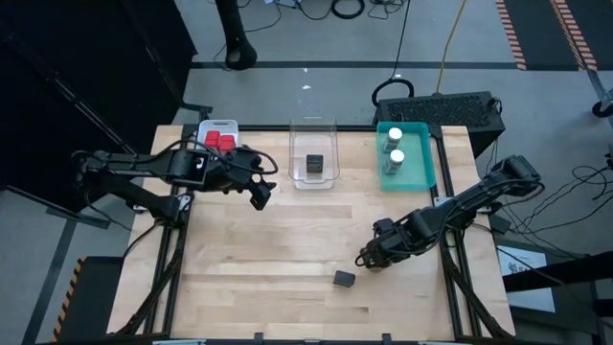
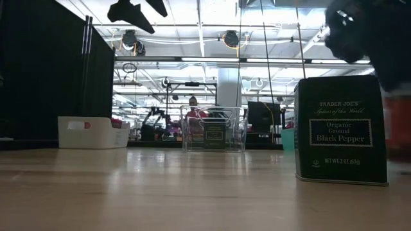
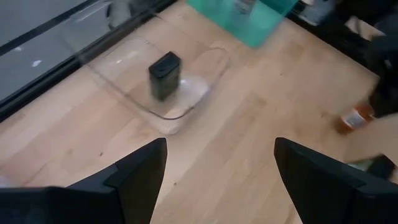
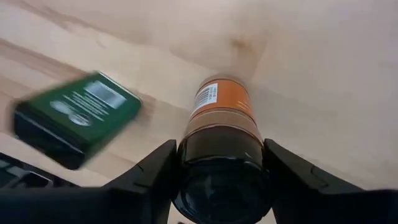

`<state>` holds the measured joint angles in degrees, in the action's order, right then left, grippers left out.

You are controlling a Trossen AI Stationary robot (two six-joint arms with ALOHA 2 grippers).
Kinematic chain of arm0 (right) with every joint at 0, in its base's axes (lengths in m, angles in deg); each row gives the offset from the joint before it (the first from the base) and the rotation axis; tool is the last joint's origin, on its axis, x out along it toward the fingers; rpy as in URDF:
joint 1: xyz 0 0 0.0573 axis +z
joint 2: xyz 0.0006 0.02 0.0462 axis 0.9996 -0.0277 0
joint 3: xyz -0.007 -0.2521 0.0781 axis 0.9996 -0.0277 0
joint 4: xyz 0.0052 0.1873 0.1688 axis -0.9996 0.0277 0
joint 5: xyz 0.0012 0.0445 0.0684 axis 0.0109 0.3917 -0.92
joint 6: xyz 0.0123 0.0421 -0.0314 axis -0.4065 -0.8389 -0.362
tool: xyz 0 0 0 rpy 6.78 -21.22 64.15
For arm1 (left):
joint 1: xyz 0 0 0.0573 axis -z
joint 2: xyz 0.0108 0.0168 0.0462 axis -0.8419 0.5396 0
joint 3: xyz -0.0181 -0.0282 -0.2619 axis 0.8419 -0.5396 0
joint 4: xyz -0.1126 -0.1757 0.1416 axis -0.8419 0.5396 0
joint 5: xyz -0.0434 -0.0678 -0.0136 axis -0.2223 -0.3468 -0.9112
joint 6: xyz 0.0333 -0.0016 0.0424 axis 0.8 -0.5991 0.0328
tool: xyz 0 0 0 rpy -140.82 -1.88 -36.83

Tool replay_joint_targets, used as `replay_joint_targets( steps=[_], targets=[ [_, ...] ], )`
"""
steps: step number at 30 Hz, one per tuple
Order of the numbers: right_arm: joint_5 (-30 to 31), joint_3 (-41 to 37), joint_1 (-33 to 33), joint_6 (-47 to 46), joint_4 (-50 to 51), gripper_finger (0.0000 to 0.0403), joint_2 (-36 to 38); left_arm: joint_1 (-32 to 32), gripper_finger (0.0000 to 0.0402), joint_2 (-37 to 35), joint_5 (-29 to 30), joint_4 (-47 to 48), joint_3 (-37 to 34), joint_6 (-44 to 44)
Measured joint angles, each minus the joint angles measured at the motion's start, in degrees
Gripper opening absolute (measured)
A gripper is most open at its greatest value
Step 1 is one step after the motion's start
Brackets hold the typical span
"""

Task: Sort spices by type
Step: Put the right black seasoning bottle into the transparent bin

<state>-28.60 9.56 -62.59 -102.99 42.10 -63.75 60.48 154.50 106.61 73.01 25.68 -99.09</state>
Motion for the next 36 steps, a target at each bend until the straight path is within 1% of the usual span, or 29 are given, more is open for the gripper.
replay_joint_targets(
  steps=[4, 7, 10, 15, 20, 22, 23, 26, 29, 33, 36],
  targets=[
    [4.63, 4.26, -2.35, 3.85, 3.61, 0.0182, 2.15, 0.0, 0.0302, 0.0, -5.12, -4.12, -0.04, 4.96],
    [8.66, 9.11, -5.74, 10.06, 6.58, 0.0182, 2.55, 0.04, 0.0302, 0.0, -7.9, -8.72, -0.04, 9.27],
    [10.75, 14.13, -10.91, 18.69, 8.25, 0.0182, 2.68, 0.0, 0.0302, 0.0, -8.32, -12.11, -0.04, 13.87],
    [10.64, 19.77, -22.35, 34.91, 8.78, 0.0182, 2.66, 0.0, 0.0302, 0.0, -7.71, -15.87, -0.04, 20.88],
    [6.61, 23.87, -33.3, 50.2, 8.37, 0.0182, 2.21, -0.23, 0.0302, 1.83, -3.74, -19.34, -0.04, 24.17],
    [4.45, 25.09, -36.79, 55.31, 6.95, 0.0182, 1.93, -0.65, 0.0302, 3.41, -1.51, -23.21, -0.04, 24.62],
    [3.33, 25.38, -38.24, 57.46, 5.86, 0.0182, 1.66, -1.04, 0.0302, 4.29, -1.29, -25.1, -0.04, 24.59],
    [-0.45, 25.73, -42.53, 63.69, 1.99, 0.0182, 1.3, -2.73, 0.0302, 7.44, -1.71, -31.71, -0.04, 25.24],
    [-3.54, 25.73, -46.85, 68.59, 1.56, 0.0182, 1.02, -4.67, 0.0302, 10.31, -2.67, -36.12, -0.04, 27.25],
    [-7.82, 25.71, -52.36, 73.98, 0.98, 0.0182, 0.59, -7.55, 0.0302, 13.68, -3.5, -36.86, -0.04, 28.56],
    [-11.26, 25.77, -55.35, 77.37, 0.09, 0.0182, -0.72, -9.77, 0.0302, 15.79, -4.92, -36.89, -0.04, 28.86]
  ],
)
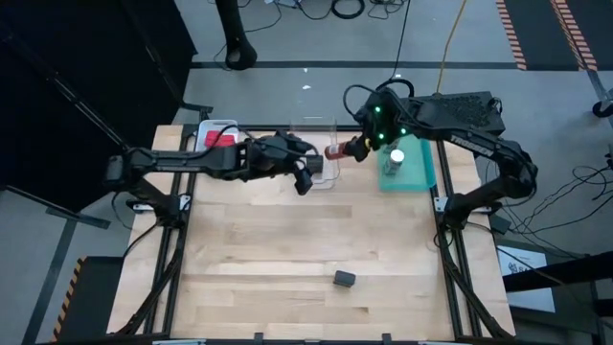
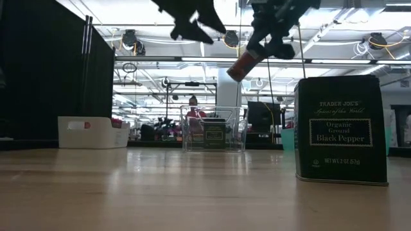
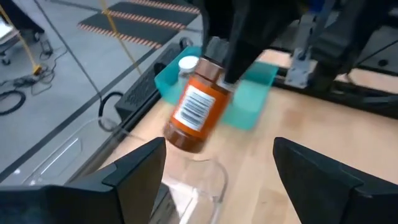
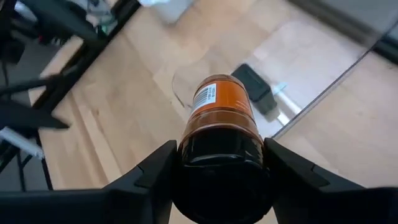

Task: Sort spices by type
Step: Put the right black seasoning bottle into the transparent bin

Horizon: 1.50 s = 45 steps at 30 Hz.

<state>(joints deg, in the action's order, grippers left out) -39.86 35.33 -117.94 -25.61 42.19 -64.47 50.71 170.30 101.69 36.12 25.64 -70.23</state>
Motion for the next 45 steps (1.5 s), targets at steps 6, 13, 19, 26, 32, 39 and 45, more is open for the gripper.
replay_joint_targets(
  steps=[6, 13, 19, 26, 32, 39, 45],
  targets=[
    [-6.48, -0.02, -1.98, 4.15, -2.19, 0.0182, -4.19, -3.74, 0.0302, 3.51, -1.17, -0.55, 0.0, -0.35],
    [-5.29, 1.09, -2.58, 7.1, -3.51, 0.0182, -6.26, -6.89, 0.0302, 5.03, -2.29, -1.61, 0.0, -1.3],
    [-5.39, 1.77, -3.17, 7.55, -9.29, 0.0182, -6.26, -9.95, 0.0302, 5.04, -8.46, -1.63, 0.0, 0.79],
    [-5.36, 1.81, -3.42, 5.79, -12.1, 0.0182, -7.47, -12.52, 0.0302, 5.04, -10.28, -1.29, 0.0, 8.48],
    [-7.99, 1.79, -3.4, 4.37, -12.5, 0.0182, -7.74, -14.36, 0.0302, 5.04, -12.55, -1.03, 0.0, 12.84],
    [-8.67, 1.79, -3.29, 3.21, -12.29, 0.0182, -7.74, -15.47, 0.0302, 5.04, -23.55, 0.7, 0.02, 13.71],
    [-8.38, 1.79, -2.69, 2.29, -12.56, 0.0182, -7.74, -15.52, 0.0302, 6.42, -24.41, -0.2, 0.07, 13.35]
  ],
)
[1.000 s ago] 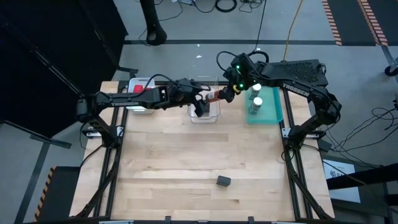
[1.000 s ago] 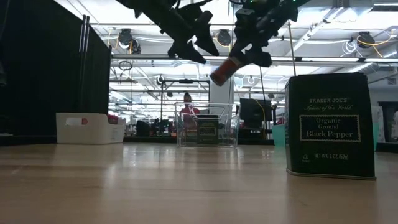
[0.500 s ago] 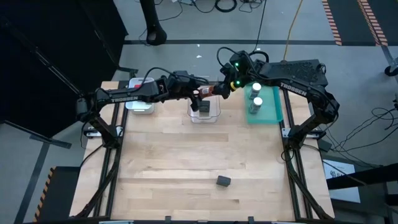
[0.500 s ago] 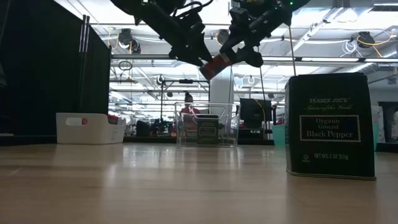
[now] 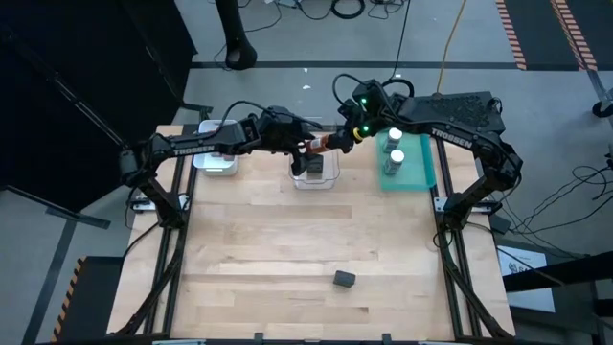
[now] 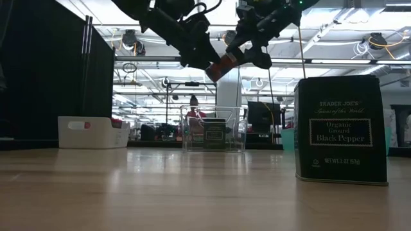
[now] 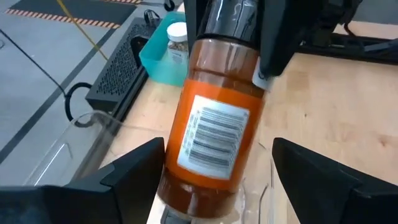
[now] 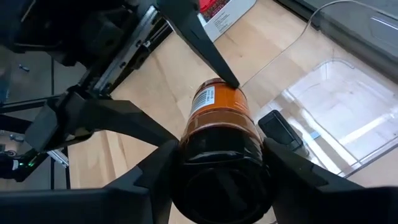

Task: Sort spices by type
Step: Put the right black seasoning bottle into the transparent bin

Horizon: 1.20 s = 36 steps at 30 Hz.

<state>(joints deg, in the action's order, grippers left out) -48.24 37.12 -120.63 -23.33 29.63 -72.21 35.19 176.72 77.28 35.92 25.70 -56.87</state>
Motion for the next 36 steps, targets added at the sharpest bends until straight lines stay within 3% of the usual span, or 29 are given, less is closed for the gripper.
replay_joint_targets(
  steps=[9, 14, 17, 23, 28, 36],
  targets=[
    [-0.17, -0.02, 1.03, -1.0, -1.3, 0.0182, 0.0, 0.57, 0.0295, 1.89, 0.71, -1.77, 0.02, -1.7],
    [0.02, -0.02, 1.55, -0.98, -1.58, 0.0182, 0.0, 0.92, 0.0223, 1.85, 3.99, -1.38, 0.02, -2.35],
    [-0.1, -0.02, 1.6, -1.19, -1.72, 0.0213, 0.0, 0.92, 0.0176, 1.85, 2.53, -1.47, 0.02, -3.78],
    [-0.04, -0.04, 1.03, -1.03, -1.25, 0.027, 0.98, 0.81, 0.0176, 1.7, 2.36, -1.73, -0.02, -6.69],
    [0.11, -0.04, -1.12, -0.07, -1.53, 0.0272, 5.05, 0.86, 0.0175, 1.59, 1.31, -4.22, -0.09, -8.63],
    [4.87, -0.04, -2.64, 9.57, -0.93, 0.0258, 16.1, 0.79, 0.0175, 1.56, -6.48, -20.25, -0.09, -16.35]
  ],
)
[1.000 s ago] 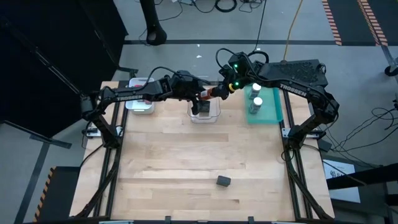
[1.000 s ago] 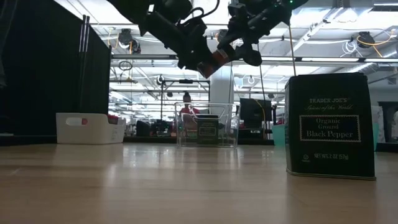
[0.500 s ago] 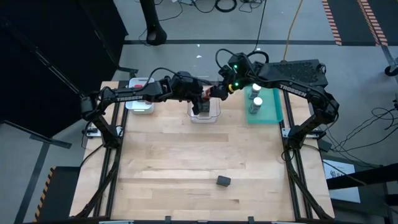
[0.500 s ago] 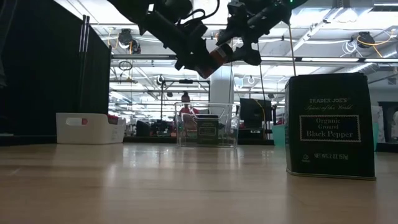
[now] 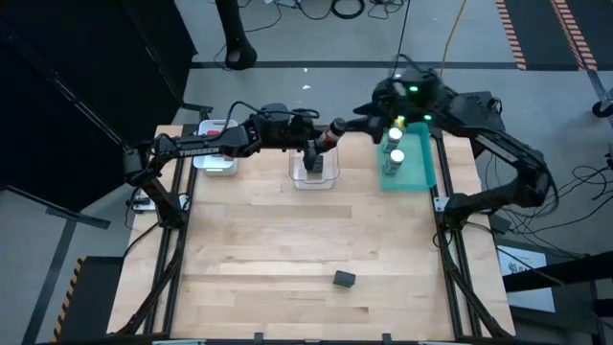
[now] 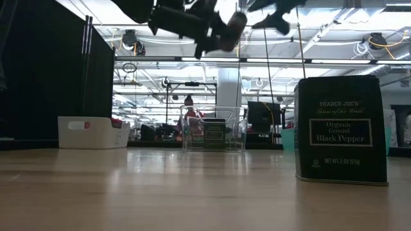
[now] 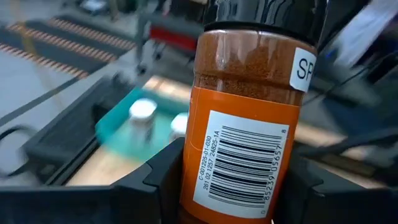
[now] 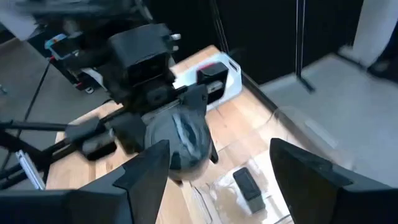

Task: Sort spices by type
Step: Put the right black seasoning bottle into the transparent bin

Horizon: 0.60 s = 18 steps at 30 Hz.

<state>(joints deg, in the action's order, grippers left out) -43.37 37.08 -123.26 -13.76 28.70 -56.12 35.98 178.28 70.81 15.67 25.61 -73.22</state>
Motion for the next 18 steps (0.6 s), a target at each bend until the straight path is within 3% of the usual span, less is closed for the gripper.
replay_joint_targets(
  steps=[7, 13, 18],
  targets=[
    [-0.37, -2.48, 0.07, 6.67, 1.47, 0.0258, 10.44, -0.27, 0.0179, -0.41, -9.04, -12.73, 0.01, -6.87],
    [-5.89, -6.47, 0.59, 4.33, -6.76, 0.0258, 11.51, -0.26, 0.0182, -0.48, -9.3, -16.4, 0.02, -8.41],
    [-6.34, -8.04, 3.57, 3.97, -14.5, 0.0258, 8.71, -0.01, 0.0183, -0.48, -7.05, -17.36, 0.02, -8.43]
  ],
)
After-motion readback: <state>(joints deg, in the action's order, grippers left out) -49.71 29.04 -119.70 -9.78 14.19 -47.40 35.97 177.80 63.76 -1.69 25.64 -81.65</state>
